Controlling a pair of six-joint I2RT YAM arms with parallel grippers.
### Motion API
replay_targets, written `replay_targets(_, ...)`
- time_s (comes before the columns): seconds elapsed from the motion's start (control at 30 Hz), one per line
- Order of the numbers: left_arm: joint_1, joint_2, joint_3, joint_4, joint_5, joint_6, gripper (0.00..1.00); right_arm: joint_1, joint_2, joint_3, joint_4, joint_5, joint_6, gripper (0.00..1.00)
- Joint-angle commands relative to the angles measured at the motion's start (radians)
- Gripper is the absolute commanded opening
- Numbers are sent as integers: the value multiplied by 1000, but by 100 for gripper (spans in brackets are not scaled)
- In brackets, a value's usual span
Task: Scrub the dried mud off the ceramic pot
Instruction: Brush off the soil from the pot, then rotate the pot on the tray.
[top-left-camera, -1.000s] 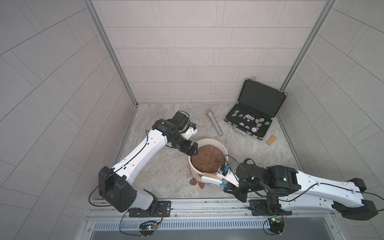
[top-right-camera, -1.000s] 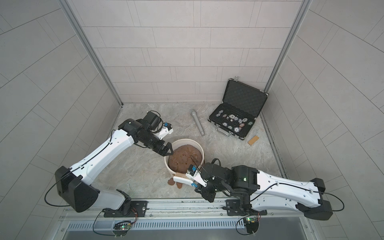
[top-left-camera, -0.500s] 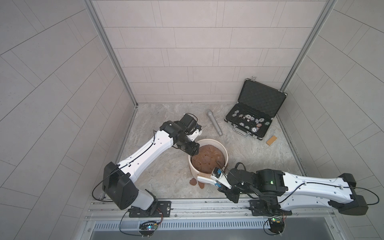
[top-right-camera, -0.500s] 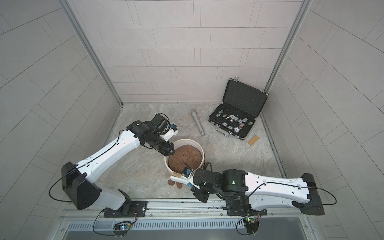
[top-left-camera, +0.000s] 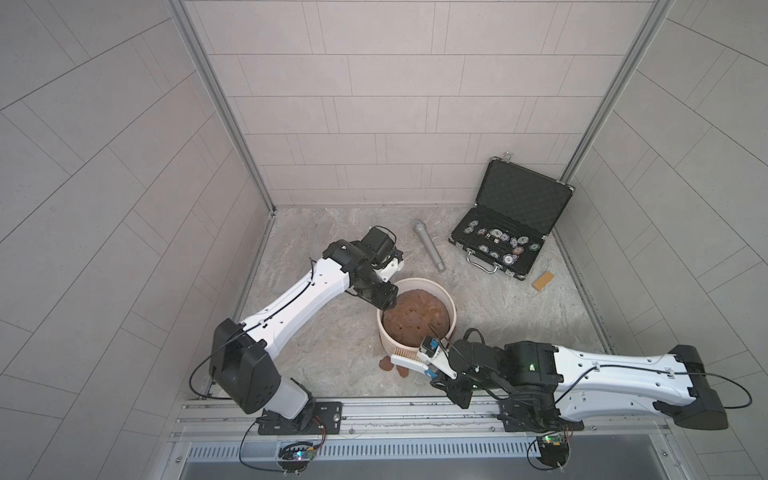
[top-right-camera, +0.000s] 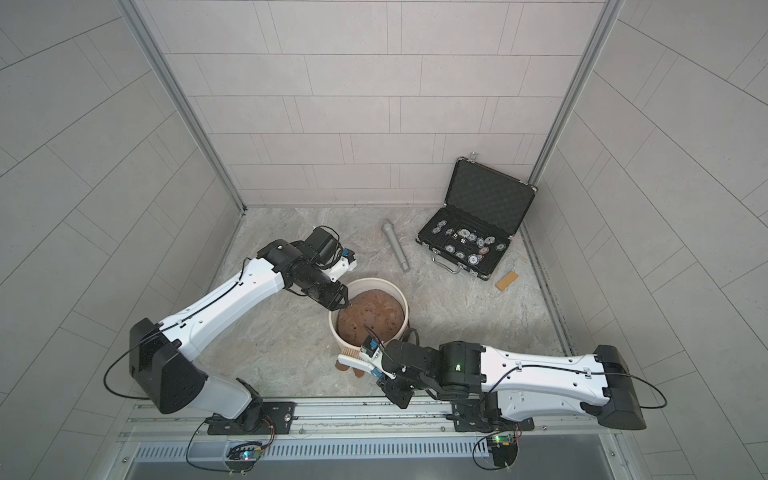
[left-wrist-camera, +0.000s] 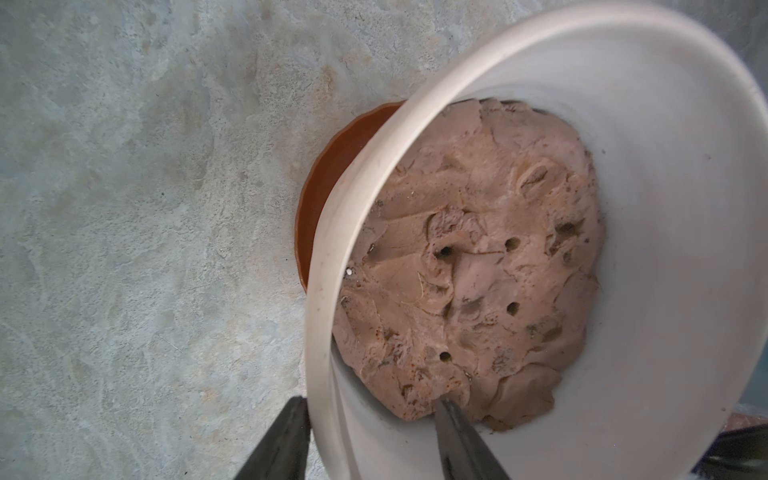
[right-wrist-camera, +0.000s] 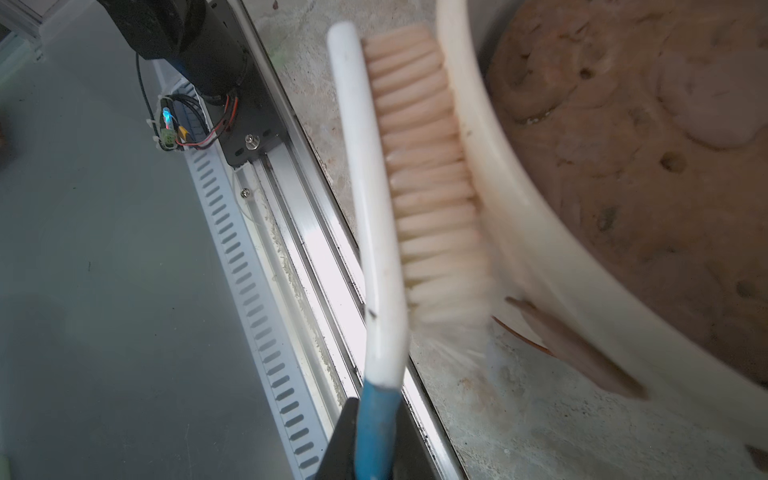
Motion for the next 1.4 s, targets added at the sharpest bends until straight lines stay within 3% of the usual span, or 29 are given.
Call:
replay_targets(0.0, -7, 1, 26, -19, 39, 14, 40, -43, 2, -29, -31, 39, 89, 0)
replay_targets(0.07, -8, 1, 26, -20, 43, 18, 34, -71, 8, -39, -45, 21, 110, 0)
replay_targets(0.2, -10, 8, 36, -25, 46, 22, 33, -91, 35, -29, -88, -17, 127, 0)
replay_targets(0.47, -12, 53, 72, -32, 52, 34, 25, -83, 106, -83, -95, -233, 166, 0)
replay_targets(0.73, -17, 83, 94, -18, 79, 169, 19, -2, -78, -38, -131, -285, 171, 0)
replay_targets(0.9, -17, 138, 165, -13, 84, 296, 0, -9, -213, 51, -121, -237, 124, 0)
replay_targets(1.2, -13, 336, 385, -116, 91, 581, 0, -91, -249, 158, -205, -85, 89, 0)
replay_targets(1.37, -1, 368, 458, -102, 75, 712, 11, -162, -284, 76, -204, -194, 80, 0)
